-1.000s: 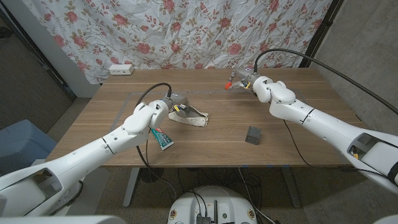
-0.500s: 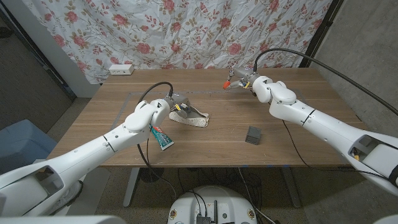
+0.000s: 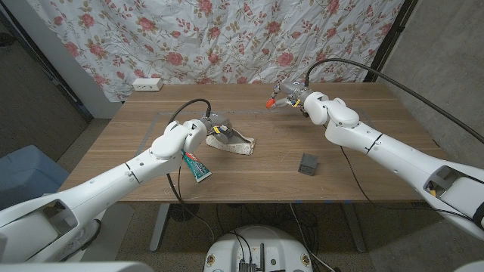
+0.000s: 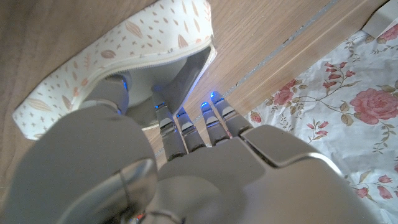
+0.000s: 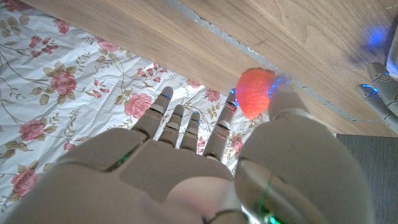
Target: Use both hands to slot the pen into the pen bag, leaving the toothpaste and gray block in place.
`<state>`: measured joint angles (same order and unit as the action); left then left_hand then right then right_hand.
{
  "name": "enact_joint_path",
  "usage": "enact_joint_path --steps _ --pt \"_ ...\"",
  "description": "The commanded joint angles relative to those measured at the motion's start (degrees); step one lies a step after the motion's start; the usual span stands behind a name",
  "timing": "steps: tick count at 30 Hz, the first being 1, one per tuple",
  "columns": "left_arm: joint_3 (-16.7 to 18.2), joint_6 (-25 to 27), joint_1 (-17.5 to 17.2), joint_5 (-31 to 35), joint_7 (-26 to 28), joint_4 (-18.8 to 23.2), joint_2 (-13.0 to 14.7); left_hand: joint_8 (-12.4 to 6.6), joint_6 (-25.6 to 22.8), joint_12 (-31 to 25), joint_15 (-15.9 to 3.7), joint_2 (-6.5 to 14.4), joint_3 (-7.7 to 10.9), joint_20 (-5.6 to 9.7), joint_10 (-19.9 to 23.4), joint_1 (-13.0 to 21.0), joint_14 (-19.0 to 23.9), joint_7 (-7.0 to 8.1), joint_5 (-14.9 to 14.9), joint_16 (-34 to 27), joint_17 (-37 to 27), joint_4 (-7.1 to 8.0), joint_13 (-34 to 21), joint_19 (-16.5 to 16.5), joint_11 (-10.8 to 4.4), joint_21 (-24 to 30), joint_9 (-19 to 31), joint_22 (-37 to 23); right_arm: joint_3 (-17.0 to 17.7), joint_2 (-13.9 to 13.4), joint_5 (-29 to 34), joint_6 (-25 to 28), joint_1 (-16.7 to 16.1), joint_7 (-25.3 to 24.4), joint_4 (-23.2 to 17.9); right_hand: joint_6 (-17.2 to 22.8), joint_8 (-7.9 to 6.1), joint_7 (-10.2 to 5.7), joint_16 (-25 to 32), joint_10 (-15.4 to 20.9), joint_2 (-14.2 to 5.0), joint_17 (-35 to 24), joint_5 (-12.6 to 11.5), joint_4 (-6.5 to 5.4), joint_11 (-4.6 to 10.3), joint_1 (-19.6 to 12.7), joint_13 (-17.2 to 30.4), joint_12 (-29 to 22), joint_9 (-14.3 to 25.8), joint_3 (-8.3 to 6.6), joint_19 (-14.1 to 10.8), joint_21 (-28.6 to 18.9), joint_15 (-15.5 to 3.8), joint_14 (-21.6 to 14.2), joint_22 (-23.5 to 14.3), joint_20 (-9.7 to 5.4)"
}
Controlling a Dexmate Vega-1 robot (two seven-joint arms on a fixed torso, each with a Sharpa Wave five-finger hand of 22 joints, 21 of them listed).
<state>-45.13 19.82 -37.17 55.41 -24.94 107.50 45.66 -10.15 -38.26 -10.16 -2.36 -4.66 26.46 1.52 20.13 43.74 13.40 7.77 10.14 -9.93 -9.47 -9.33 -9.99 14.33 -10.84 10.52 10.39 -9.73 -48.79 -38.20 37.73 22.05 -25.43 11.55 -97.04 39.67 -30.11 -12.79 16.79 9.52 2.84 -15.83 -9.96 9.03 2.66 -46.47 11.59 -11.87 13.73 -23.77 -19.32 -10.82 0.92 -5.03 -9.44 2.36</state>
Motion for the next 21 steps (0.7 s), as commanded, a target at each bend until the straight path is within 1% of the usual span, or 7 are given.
enact_joint_path --steps 1,4,9,11,16,17,21 --pt "-0.1 -1.2 0.8 -0.7 -1.8 -0.1 0.3 -0.01 1.3 0.0 -5.19 0.1 -0.35 -0.14 -1.1 -0.3 -0.6 0.13 0.5 0.0 -0.1 0.04 -0.1 -0.2 0.03 0.1 0.2 -0.1 0.3 -0.2 -0.2 0.3 -0.4 0.9 -1.6 -0.4 -0.23 0.15 -0.1 -0.2 -0.66 -0.3 -0.3 0.08 -0.22 -0.3 0.1 0.2 0.2 0.18 0.2 0.1 0.53 -0.1 -0.2 0.29" --pt "-0.2 -1.7 1.1 -0.8 -2.0 -0.1 0.5 0.00 1.9 0.0 -4.91 0.3 -0.46 -0.18 -1.6 -0.2 -1.1 0.12 0.5 0.1 -0.1 -0.01 -0.1 -0.5 0.36 0.1 0.2 -0.1 0.3 -0.2 -0.1 0.5 -0.4 1.1 -1.9 -0.4 -0.17 0.15 -0.2 -0.2 -0.65 -0.3 -0.3 0.10 -0.23 -0.3 0.1 0.2 0.1 0.20 0.2 0.1 0.56 0.0 -0.2 0.28" --pt "-0.2 -2.6 1.7 -1.2 -3.1 -0.2 0.6 0.07 3.4 0.1 -4.69 0.5 -0.69 -0.24 -2.6 0.0 -1.9 0.53 0.6 0.2 -0.1 -0.14 -0.1 -0.9 0.24 0.1 0.1 -0.1 0.8 -0.2 -1.1 0.4 -0.8 1.7 -2.9 -0.5 -0.10 0.15 -0.2 -0.3 -0.63 -0.3 -0.3 0.13 -0.26 -0.4 0.1 0.2 0.1 0.22 0.3 0.1 0.56 0.1 -0.2 0.37" --pt "-0.2 -2.8 1.8 -1.2 -3.3 -0.2 0.7 0.05 4.1 0.1 -4.36 0.6 -0.75 -0.46 -3.1 0.1 -2.3 0.40 0.6 0.2 -0.1 -0.16 -0.1 -1.1 0.76 0.1 0.1 -0.1 1.2 -0.2 -1.9 0.2 -1.1 1.7 -3.4 -0.6 -0.06 0.15 -0.2 -0.4 -0.61 -0.3 -0.3 0.16 -0.28 -0.4 0.1 0.3 0.0 0.23 0.3 0.2 0.66 0.2 -0.2 0.39" --pt "-0.1 -2.6 1.7 -1.3 -3.7 -0.1 0.6 -0.17 4.3 -0.1 -4.49 0.8 -0.90 -0.55 -3.3 0.2 -2.5 0.63 0.6 0.1 -0.1 -0.14 -0.1 -1.5 0.59 0.0 0.1 -0.1 1.1 -0.4 -1.9 0.6 -1.5 2.3 -5.1 -0.6 0.00 0.15 -0.3 -0.5 -0.60 -0.3 -0.3 0.20 -0.29 -0.5 0.1 0.3 0.0 0.25 0.4 0.2 0.76 0.2 -0.2 0.56" --pt "-0.2 -2.7 1.8 -1.2 -3.7 -0.1 0.6 -0.12 4.5 -0.1 -4.29 0.8 -0.96 -0.72 -3.4 0.1 -2.6 0.47 0.6 0.1 -0.1 -0.12 -0.1 -1.6 0.76 0.0 0.1 -0.1 1.1 -0.4 -1.9 0.5 -1.5 2.4 -5.3 -0.6 0.02 0.15 -0.3 -0.5 -0.60 -0.3 -0.3 0.21 -0.28 -0.5 0.1 0.3 -0.1 0.26 0.4 0.2 0.79 0.2 -0.2 0.58" --pt "-0.1 -2.8 1.8 -1.2 -3.8 -0.1 0.6 -0.25 4.7 -0.2 -4.40 0.8 -1.20 -0.61 -3.5 0.0 -2.6 0.54 0.6 0.0 -0.1 -0.06 -0.1 -1.7 0.73 0.1 0.1 -0.1 1.1 -0.4 -1.9 0.8 -1.9 2.7 -6.4 -0.7 0.09 0.16 -0.3 -0.5 -0.61 -0.3 -0.3 0.23 -0.27 -0.6 0.1 0.3 -0.2 0.27 0.5 0.2 0.78 0.2 -0.2 0.61"
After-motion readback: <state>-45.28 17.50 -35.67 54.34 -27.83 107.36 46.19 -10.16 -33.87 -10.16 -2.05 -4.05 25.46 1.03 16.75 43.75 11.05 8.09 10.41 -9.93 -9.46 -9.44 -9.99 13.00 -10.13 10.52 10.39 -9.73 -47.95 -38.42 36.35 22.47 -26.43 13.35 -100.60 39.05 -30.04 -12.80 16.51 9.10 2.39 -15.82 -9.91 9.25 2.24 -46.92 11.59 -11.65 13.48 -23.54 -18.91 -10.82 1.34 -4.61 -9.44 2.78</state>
